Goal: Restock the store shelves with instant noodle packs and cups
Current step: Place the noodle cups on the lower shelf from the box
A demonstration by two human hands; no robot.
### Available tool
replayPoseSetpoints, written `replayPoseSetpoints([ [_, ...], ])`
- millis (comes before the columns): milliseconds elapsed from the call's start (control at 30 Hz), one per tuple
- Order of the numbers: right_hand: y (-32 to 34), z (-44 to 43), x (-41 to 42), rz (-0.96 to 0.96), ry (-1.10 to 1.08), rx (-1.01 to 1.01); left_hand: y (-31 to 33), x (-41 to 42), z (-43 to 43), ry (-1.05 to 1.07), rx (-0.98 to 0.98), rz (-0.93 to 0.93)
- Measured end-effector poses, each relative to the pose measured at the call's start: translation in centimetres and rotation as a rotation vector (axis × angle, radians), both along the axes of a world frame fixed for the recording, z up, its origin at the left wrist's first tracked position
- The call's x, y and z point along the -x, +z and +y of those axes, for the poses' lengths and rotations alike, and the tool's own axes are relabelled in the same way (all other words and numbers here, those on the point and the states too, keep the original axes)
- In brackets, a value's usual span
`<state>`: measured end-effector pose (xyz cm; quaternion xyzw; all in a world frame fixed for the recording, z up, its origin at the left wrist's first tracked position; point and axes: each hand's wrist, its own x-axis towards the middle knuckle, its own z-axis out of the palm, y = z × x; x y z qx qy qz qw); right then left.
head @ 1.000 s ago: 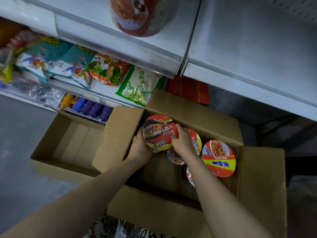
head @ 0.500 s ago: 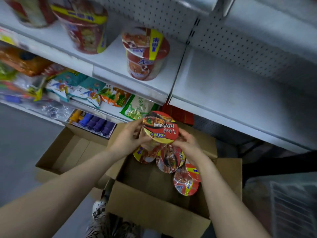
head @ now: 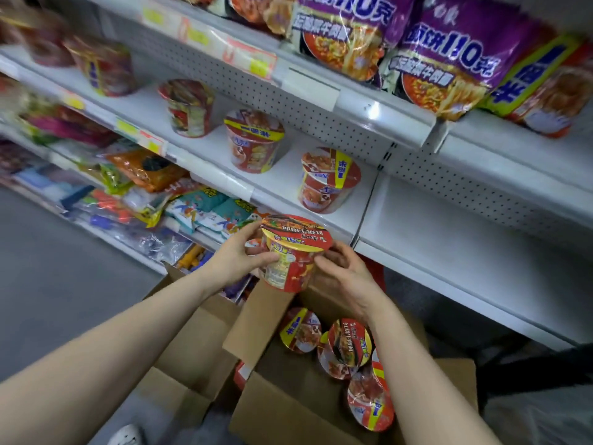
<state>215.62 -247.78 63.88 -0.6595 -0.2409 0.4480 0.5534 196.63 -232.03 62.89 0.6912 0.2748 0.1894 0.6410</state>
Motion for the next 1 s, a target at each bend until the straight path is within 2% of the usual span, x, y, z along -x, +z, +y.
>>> replayPoseSetpoints([
  [200,3.2,6.4,4.5,-0.033,0.071,-0.07,3.5,5.3,6.1,0.101,-0.015,-0.018],
  [567,5.9,20.6,14.2,-0.14,-0.019,-0.171,7.1,14.5,19.3,0.143,-0.053,-0.042],
  [700,6.2,24.0,16.0,-0.05,-0.015,-0.202,7.1,16.1,22.3,0.179,-0.073,-0.026],
  [833,6.3,26.5,16.0,-0.108,0.002,-0.212,7.7,16.1,24.8,0.255,-0.022,-0.062],
  [1000,6.7,29.3,15.2,-0.201,0.045,-0.208,7.7,15.0,26.9,0.253,0.027,-0.082],
])
